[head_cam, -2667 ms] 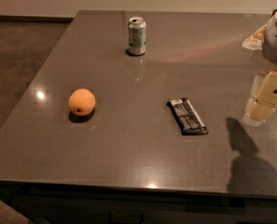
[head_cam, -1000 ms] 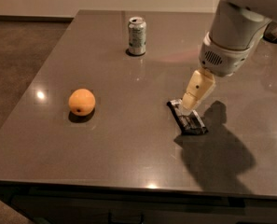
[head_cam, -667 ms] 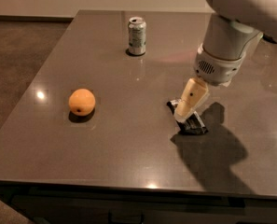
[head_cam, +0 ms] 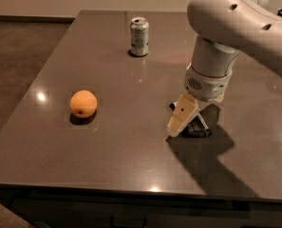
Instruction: Pick rxbar chocolate
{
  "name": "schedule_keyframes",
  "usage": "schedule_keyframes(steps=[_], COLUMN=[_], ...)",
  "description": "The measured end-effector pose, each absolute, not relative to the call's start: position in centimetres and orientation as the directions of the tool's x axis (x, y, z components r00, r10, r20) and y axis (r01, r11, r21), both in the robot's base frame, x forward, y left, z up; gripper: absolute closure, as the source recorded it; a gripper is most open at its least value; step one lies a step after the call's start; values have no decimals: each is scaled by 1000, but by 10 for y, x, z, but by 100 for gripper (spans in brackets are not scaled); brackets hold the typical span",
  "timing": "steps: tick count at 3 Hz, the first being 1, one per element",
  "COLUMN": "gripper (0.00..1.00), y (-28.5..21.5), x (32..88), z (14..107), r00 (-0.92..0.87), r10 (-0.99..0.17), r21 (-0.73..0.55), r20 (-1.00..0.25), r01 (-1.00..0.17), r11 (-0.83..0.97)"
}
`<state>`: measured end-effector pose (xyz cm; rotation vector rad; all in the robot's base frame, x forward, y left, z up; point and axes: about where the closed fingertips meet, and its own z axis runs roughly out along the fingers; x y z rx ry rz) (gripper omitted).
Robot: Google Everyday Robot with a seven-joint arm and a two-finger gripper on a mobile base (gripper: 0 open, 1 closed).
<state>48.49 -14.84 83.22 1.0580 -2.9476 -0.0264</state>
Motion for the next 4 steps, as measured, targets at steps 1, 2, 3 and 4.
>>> schedule_keyframes(steps=[1, 2, 3, 4], gripper=[5, 28, 51, 83], y=[-145, -146, -147, -148], x=[485, 492, 497, 500], z=[827, 828, 831, 835], r00=[-771, -775, -775, -772], r10=[-637, -631, -632, -635], r21=[26, 11, 3, 2], r20=[12, 15, 11, 5], r01=[-636, -631, -632, -635], r11=[771, 775, 775, 772])
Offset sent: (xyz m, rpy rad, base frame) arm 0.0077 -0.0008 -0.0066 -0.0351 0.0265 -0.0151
